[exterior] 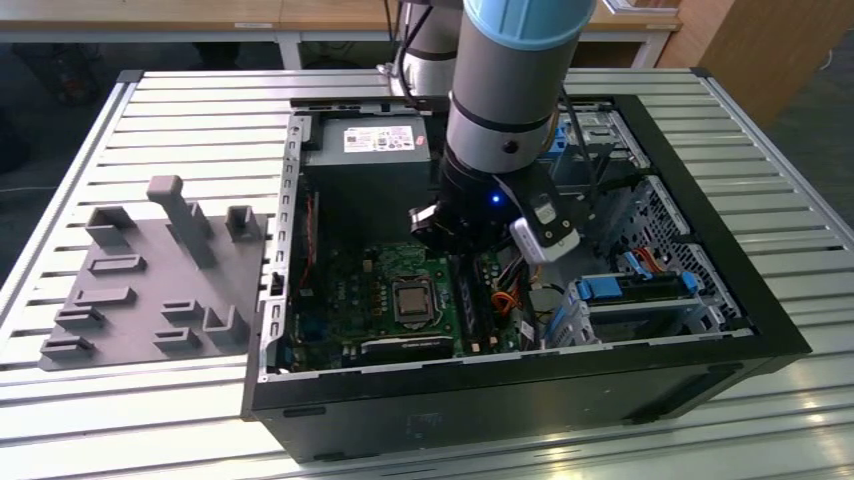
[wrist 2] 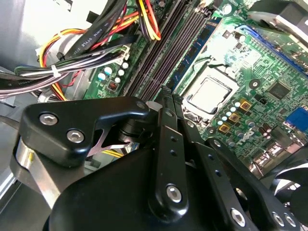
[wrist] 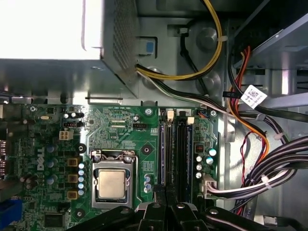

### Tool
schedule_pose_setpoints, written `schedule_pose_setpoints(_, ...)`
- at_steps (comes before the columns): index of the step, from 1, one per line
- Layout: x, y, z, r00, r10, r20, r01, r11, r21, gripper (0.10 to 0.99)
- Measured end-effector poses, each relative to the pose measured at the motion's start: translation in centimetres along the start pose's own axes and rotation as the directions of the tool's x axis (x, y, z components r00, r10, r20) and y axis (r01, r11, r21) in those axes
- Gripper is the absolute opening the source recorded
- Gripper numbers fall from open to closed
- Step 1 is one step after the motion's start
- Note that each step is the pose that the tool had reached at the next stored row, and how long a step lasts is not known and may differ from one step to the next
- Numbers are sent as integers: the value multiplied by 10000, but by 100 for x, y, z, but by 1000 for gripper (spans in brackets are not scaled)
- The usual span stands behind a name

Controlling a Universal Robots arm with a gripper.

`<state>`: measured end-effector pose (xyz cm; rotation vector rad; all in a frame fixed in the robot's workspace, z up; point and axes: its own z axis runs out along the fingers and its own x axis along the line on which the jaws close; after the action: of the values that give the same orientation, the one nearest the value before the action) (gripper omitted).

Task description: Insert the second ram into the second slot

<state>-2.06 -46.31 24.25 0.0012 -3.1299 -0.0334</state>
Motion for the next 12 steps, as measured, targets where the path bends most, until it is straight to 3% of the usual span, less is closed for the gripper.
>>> schedule_pose_setpoints(5,-4,-2,74,10000,8,-85,-8,10000,0,114)
schedule_pose_setpoints(12,-21,-3,84,9999,7,-127,-7,10000,1,114)
